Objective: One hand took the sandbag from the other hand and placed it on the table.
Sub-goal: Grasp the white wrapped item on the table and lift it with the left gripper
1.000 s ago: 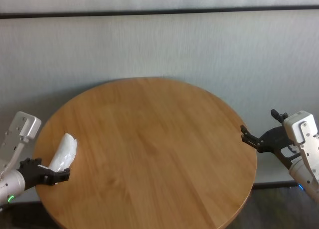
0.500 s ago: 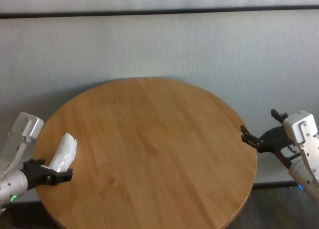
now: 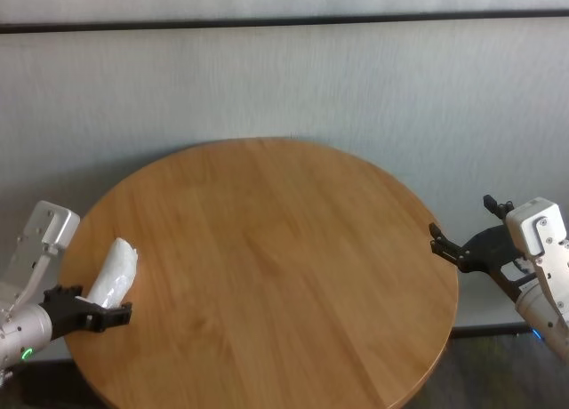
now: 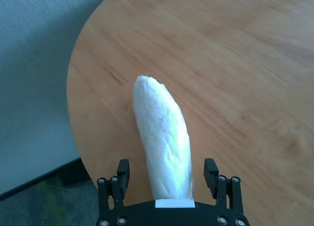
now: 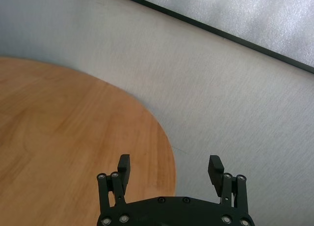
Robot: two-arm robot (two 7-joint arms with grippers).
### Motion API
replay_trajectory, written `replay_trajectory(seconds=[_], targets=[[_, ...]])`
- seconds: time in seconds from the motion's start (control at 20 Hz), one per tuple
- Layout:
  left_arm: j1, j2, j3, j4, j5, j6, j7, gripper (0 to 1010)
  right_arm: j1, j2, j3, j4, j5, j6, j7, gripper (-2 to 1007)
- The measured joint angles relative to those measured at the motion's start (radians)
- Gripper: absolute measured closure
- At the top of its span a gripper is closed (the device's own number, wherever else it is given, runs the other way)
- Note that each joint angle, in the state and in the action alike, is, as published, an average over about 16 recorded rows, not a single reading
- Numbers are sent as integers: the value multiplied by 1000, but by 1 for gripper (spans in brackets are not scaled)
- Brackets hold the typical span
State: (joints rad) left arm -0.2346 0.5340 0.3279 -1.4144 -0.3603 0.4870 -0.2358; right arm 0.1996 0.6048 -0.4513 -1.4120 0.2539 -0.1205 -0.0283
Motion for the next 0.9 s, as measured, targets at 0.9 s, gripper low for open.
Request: replay_trajectory(seconds=[0.9], targets=[[-4,-12,-7,13,22,8,-1,24,0,0,0,0,0,0,0,3]])
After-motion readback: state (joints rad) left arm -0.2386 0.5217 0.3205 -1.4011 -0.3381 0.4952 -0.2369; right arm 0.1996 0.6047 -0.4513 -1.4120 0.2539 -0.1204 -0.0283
